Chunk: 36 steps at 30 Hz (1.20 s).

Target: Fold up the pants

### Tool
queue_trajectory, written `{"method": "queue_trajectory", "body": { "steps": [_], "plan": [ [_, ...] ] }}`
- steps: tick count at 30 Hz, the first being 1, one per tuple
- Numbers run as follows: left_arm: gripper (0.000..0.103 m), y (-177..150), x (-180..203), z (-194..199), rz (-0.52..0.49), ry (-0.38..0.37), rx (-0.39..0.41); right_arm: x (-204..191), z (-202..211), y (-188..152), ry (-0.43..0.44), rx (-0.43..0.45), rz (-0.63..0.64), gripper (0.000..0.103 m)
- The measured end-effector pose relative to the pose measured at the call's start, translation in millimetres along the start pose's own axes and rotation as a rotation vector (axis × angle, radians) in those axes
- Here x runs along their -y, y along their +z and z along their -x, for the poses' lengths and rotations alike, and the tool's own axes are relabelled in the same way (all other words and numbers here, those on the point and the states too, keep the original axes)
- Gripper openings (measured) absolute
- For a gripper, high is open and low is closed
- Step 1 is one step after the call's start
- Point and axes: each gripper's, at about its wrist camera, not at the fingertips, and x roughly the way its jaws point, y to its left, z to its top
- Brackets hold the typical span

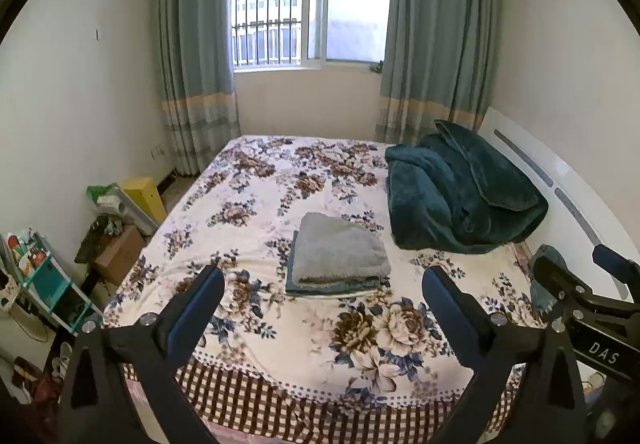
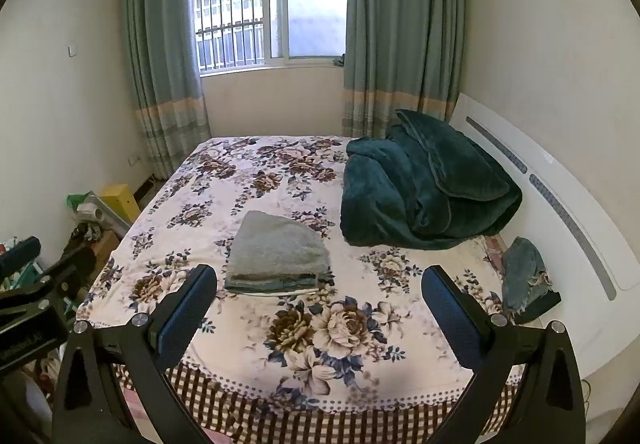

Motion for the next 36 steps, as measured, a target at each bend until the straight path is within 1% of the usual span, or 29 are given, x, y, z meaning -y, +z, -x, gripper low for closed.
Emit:
{"method": "queue_trajectory", "body": {
  "steps": [14, 20, 36],
  "plan": [
    [0.101, 0.8, 3.2, 3.8, 0.008, 0.041, 0.005, 3.3, -7.4, 2.4, 0.014, -0.008, -0.003, 0.103],
    [0.101, 0.7, 1.6, 7.5, 0.011, 0.055, 0.009, 0.2, -12.9, 7.9, 0.035, -0.024, -0.002, 0.103],
    [0.101, 2.2, 2.2, 5.5, 0.009, 0.047, 0.005, -3.7, -13.1, 8.8, 0.031, -0.024, -0.005, 0.103]
  ]
}}
